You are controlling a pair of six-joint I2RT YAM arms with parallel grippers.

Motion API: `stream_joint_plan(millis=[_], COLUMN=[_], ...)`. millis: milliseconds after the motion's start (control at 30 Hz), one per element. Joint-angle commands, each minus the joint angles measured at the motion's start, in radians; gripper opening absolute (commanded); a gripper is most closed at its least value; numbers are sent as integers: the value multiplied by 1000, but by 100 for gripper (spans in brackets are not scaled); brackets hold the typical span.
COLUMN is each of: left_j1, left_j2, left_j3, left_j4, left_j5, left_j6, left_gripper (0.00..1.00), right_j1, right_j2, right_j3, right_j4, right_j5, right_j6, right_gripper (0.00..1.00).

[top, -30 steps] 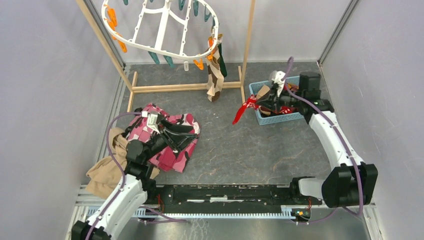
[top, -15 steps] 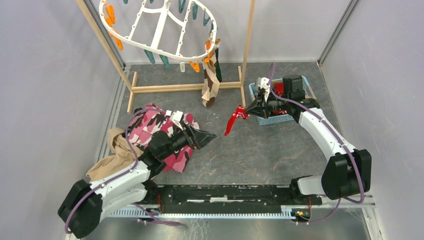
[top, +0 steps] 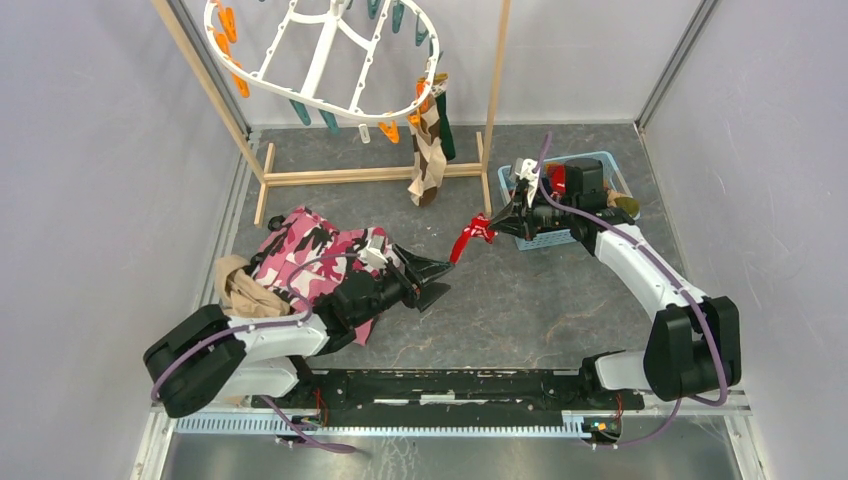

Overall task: Clip the socks to the hanger
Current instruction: Pick up the sock from the bin.

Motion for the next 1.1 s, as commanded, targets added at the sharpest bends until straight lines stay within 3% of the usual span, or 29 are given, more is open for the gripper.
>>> stream_joint_plan(millis=[0,167,400,567,633,667,833,1000,1067], left_j1=[-36,-38,-38,-34,-27,-23,12,68,97], left_j2=[74,176,445,579,601,605,584,515,476], left_j3=[46,38,109,135,135,133,100,50,36], left_j4=[114,213,525,767,801,807,807,762,725], left_j5=[-144,-239,-158,-186,-194,-197,-212,-218,-203], left_j6=[-268,-394,-488,-512,-500,-495,-461,-393,-346], left_gripper=[89,88,78,70,62,52,25,3,2], right_j1=[4,5,15,22,24,23,23,23,23], right_j2=[-59,-75,-74,-74,-75,-75,-81,-87,-89], right_j3=[-55,-82,-94,-91,-88,-86,-81,-71,-71], right_j4=[159,207,220,200,186,179,159,124,118], right_j5=[10,-28,-53,-64,-63,-61,-57,-53,-58], right_j6=[96,130,123,95,77,69,44,1,-12], right_gripper=[8,8,8,8,8,8,8,8,8])
